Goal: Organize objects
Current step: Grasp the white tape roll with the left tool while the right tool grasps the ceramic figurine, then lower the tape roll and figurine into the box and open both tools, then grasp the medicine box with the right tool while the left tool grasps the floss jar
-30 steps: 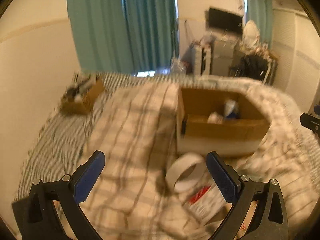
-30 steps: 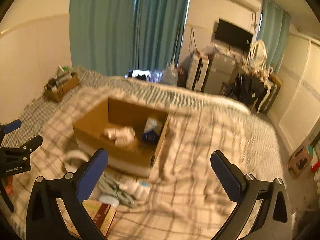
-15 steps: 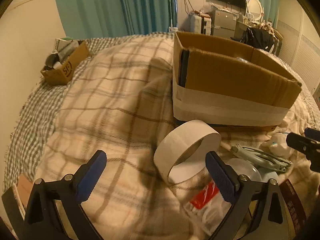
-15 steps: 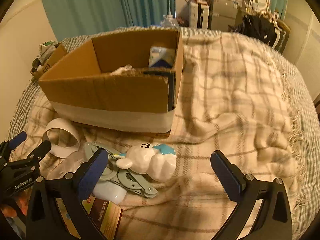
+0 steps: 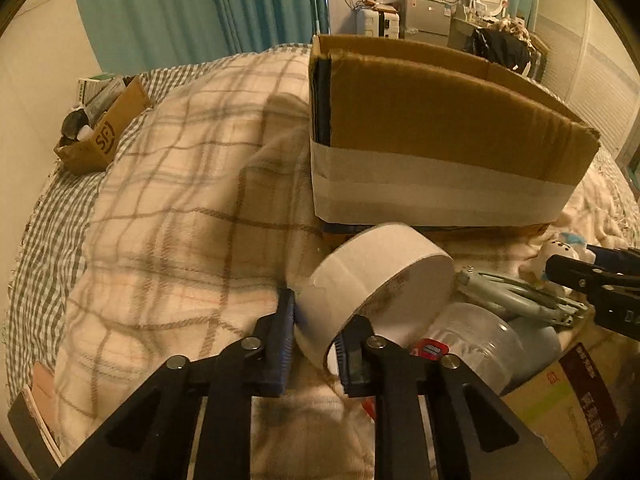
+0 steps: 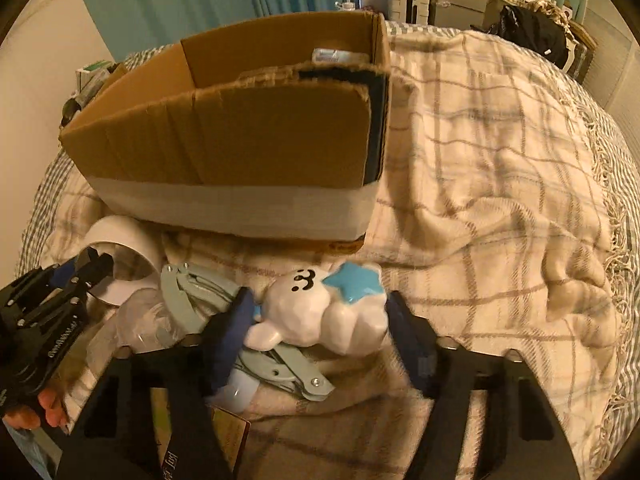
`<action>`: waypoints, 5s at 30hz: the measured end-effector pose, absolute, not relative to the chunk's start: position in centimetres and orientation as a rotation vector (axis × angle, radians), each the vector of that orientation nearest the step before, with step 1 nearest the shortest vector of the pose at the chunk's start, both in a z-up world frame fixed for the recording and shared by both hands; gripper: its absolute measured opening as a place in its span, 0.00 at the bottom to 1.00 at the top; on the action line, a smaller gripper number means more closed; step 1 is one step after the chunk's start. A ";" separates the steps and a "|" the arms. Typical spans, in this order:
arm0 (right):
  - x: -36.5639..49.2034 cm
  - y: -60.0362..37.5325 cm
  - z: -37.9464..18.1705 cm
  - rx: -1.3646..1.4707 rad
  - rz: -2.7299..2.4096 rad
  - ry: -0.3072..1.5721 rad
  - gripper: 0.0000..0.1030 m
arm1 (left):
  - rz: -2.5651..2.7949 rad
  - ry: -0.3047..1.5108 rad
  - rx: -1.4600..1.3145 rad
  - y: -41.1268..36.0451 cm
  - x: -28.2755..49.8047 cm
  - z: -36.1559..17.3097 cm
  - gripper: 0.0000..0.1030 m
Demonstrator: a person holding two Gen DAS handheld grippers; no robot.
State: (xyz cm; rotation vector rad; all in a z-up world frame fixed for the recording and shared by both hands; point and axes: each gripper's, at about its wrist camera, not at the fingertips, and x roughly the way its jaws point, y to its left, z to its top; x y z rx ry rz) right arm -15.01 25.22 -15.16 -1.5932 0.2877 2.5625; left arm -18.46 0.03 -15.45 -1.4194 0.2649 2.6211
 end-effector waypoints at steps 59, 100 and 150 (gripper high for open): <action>-25.9 28.0 -1.4 -1.268 2.866 0.283 0.58 | 2.666 0.220 -1.148 6.4 -30.0 -5.0 0.04; -1.0 18.1 9.9 -0.972 2.882 -0.034 0.89 | 2.795 0.040 -0.871 -5.8 -6.7 5.2 1.00; -5.0 19.3 -3.3 -1.290 2.744 -0.031 0.73 | 2.614 0.195 -1.331 -2.2 -9.0 -10.5 1.00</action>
